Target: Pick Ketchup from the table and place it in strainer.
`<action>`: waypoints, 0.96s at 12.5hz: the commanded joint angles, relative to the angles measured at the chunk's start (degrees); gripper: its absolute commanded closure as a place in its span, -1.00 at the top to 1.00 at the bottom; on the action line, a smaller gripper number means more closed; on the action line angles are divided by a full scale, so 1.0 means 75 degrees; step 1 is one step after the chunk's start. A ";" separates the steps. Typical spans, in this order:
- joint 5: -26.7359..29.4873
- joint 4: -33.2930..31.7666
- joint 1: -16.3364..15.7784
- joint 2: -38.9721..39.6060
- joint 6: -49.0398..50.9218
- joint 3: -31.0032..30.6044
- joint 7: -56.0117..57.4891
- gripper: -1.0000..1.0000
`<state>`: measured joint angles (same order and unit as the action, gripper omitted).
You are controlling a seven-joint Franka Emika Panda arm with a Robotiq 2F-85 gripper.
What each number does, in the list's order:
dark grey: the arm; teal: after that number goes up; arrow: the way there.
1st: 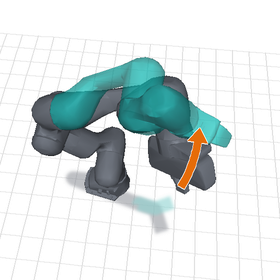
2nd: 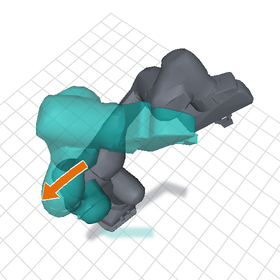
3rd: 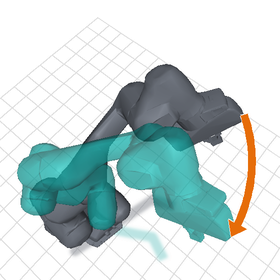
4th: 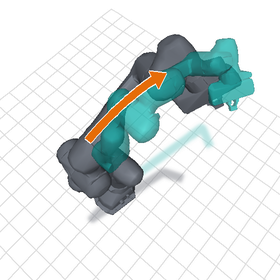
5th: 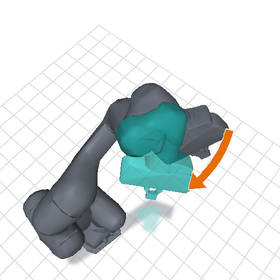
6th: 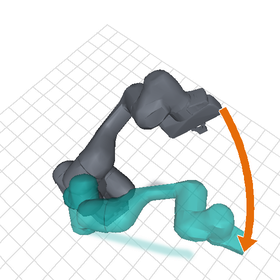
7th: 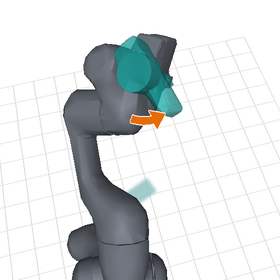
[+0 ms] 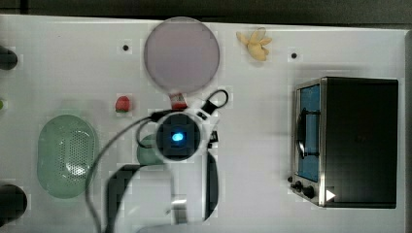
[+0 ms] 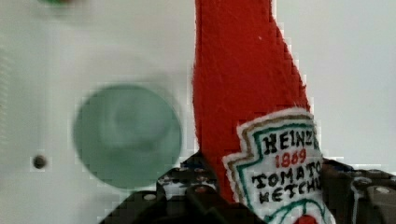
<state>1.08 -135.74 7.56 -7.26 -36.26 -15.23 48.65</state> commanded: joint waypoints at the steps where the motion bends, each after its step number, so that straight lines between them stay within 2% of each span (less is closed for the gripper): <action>1: 0.0354 0.0612 -0.0354 -0.0390 0.0953 -0.0854 -0.1658 0.29; 4: 0.1026 0.0988 -0.0573 -0.0256 0.0995 -0.1810 -0.3250 0.29; 7: 0.1074 0.1237 -0.0678 0.0205 0.0679 -0.2880 -0.4460 0.29; 12: 0.0954 0.1268 -0.0730 0.1524 -0.1110 -0.4049 -0.6543 0.29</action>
<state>8.47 -127.68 1.22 5.25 -43.50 -46.58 7.74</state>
